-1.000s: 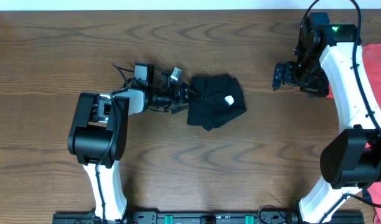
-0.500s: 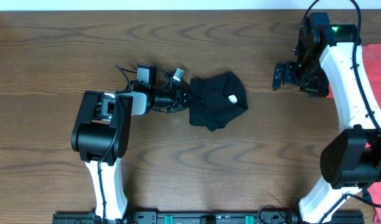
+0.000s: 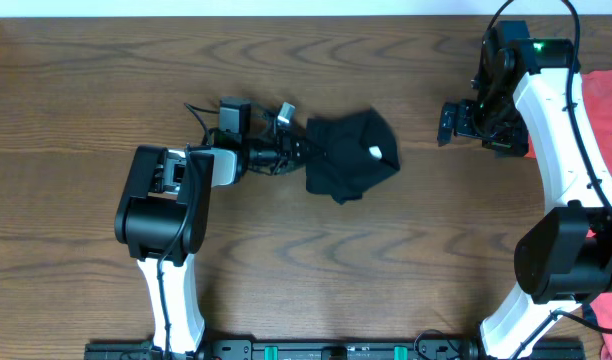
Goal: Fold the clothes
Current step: 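Lift the black bundle with the left gripper and carry it toward far-left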
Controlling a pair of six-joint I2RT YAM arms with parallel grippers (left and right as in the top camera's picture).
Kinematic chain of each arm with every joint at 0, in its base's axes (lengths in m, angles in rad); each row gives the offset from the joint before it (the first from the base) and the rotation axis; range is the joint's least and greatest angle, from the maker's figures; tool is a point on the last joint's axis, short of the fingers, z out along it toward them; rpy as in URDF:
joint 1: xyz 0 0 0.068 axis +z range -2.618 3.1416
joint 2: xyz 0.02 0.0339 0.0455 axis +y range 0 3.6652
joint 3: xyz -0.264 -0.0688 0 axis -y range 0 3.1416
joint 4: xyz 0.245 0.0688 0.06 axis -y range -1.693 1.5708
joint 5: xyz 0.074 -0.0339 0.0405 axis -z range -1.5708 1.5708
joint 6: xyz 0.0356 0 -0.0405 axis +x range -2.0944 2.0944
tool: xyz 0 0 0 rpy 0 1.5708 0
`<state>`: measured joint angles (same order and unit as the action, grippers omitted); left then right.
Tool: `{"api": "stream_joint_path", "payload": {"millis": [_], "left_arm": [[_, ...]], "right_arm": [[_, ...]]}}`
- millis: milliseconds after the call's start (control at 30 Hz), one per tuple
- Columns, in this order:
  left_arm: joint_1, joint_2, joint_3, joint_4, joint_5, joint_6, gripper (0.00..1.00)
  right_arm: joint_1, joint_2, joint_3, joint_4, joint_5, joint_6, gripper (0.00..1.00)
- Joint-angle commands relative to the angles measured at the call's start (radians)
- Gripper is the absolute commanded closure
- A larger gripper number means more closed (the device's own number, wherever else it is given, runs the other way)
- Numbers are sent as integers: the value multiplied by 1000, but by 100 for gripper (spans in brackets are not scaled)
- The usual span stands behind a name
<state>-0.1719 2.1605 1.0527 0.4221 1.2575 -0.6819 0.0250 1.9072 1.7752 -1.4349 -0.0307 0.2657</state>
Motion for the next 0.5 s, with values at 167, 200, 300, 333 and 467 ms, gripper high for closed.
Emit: {"api": "stream_joint_path", "payload": {"millis": [167,200,300,333,467], "left_arm": [[121,-145,0,133,-76,-215,94],[135,-167,0,133,-89,-220,94],[196,-249,0,129,-128,-235,94],[230,-285,0,129,-141,-241,94],[336,-363,0,105,-148,-248,94]], "right_arm": [[2,-11,18,4,-4,-13,1],[3,-11,18,4,-4,-12,1],[6,-11,18,4,-5,-12,1],[8,-11,18,4,-4,-12,1],[14,-11,18,6,-4,-8,1]]}}
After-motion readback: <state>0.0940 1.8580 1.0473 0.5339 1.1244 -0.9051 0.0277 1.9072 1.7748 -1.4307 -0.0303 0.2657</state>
